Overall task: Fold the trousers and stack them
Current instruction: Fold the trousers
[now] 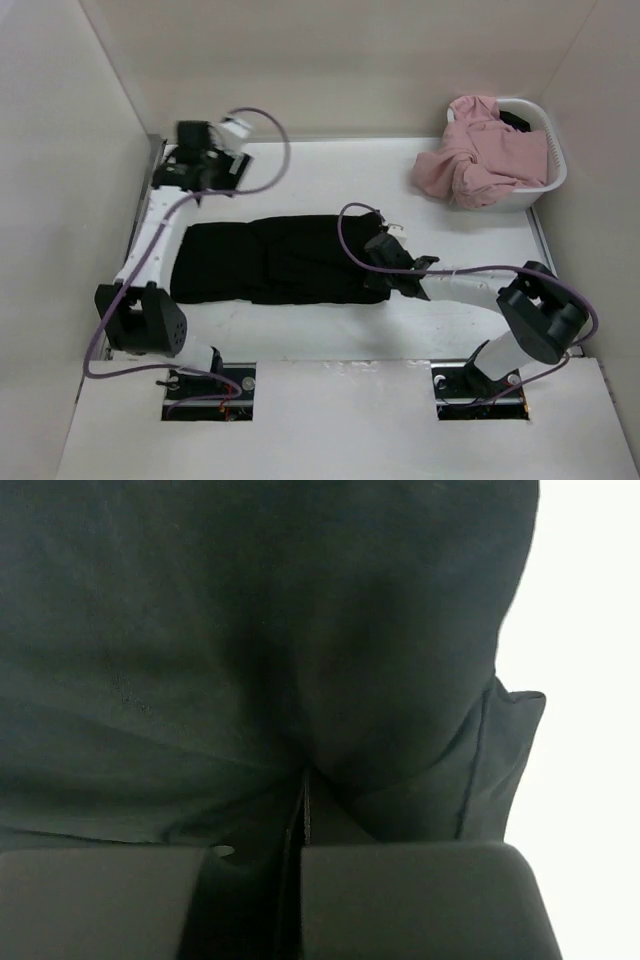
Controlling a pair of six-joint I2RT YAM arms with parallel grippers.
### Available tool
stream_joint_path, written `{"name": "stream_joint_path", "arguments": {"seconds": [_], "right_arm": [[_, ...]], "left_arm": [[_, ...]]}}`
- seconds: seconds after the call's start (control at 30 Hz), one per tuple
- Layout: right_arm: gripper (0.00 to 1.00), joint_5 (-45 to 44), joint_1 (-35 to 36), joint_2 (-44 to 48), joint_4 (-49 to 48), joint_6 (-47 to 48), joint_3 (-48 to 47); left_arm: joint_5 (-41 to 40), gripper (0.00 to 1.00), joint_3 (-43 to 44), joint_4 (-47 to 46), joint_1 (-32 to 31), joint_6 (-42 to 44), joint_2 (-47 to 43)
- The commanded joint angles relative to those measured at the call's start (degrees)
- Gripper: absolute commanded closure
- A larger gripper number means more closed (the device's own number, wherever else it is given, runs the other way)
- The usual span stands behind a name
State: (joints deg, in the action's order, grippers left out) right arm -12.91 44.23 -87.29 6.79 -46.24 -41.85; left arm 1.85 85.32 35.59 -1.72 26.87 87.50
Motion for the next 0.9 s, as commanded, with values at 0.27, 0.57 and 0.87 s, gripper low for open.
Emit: {"name": "stream_joint_path", "arguments": {"seconds": [0.27,0.57,0.87], "right_arm": [[0.90,-1.5,-3.8,9.5,-8.8,-11.2,6.3],[0.26,-6.6,-9.5,27.0,-1.7,-11.2,10.5],[0.12,8.4,-16.1,7.4,-20.7,-9.3,10.7]], "left_arm": [[14.0,0.39,-19.8,7.0,-27.1,-7.2,1.1],[6.2,0.40,-24.4,-2.8,-28.1,-7.4,7.7],[6.9,0.38,-23.9,-3.3,-26.7,-7.3,6.6]]}}
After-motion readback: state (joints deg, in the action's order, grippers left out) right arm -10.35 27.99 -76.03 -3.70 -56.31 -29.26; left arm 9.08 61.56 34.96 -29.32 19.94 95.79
